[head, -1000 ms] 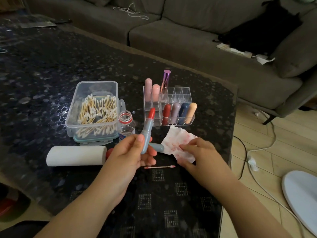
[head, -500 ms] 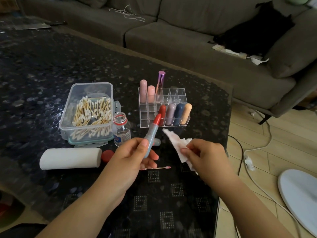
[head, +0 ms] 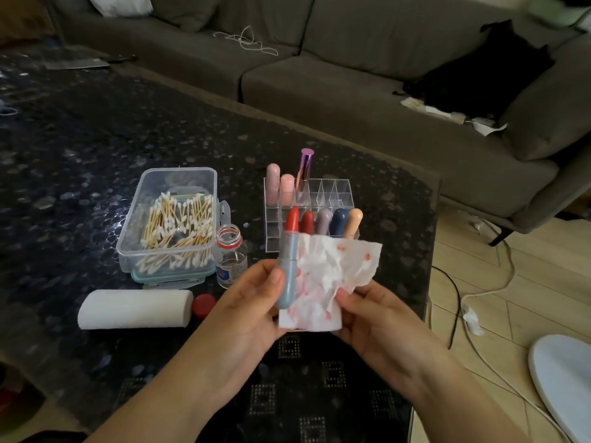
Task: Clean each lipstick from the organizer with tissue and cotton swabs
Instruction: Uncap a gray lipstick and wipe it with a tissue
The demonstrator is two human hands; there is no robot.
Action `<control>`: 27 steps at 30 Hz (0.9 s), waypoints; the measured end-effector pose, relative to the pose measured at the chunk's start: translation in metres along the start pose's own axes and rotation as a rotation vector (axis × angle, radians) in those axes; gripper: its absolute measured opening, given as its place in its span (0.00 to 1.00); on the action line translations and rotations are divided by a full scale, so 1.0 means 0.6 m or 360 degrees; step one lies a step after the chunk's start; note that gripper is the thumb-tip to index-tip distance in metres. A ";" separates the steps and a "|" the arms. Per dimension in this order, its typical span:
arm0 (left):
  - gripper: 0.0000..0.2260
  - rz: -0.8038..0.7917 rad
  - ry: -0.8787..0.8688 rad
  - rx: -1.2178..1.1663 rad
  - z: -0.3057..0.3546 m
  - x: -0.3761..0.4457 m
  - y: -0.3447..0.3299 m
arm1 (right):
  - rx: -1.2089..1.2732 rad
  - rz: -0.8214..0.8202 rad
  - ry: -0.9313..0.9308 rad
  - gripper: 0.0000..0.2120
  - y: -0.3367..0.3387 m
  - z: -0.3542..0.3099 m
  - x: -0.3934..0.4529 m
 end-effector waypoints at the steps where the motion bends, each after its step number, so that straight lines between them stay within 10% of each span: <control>1: 0.09 0.0039 0.0005 -0.0005 0.002 -0.001 0.000 | -0.0011 -0.0032 -0.0017 0.13 -0.002 0.003 0.001; 12: 0.11 0.0482 -0.0191 0.0399 0.005 -0.002 0.019 | -0.0619 -0.0047 0.0375 0.37 -0.006 -0.011 -0.002; 27: 0.13 0.0493 -0.0167 0.0152 0.010 -0.002 0.017 | -0.0806 -0.0002 0.0525 0.13 -0.008 -0.016 -0.007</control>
Point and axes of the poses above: each hand's wrist, its own x-axis towards the middle knuckle, its own y-axis out of the back of the hand, z = x × y, the point moved 1 cm from there along x, towards the middle knuckle, and after that the axes turned 10 degrees about y, right-handed, at the moved point
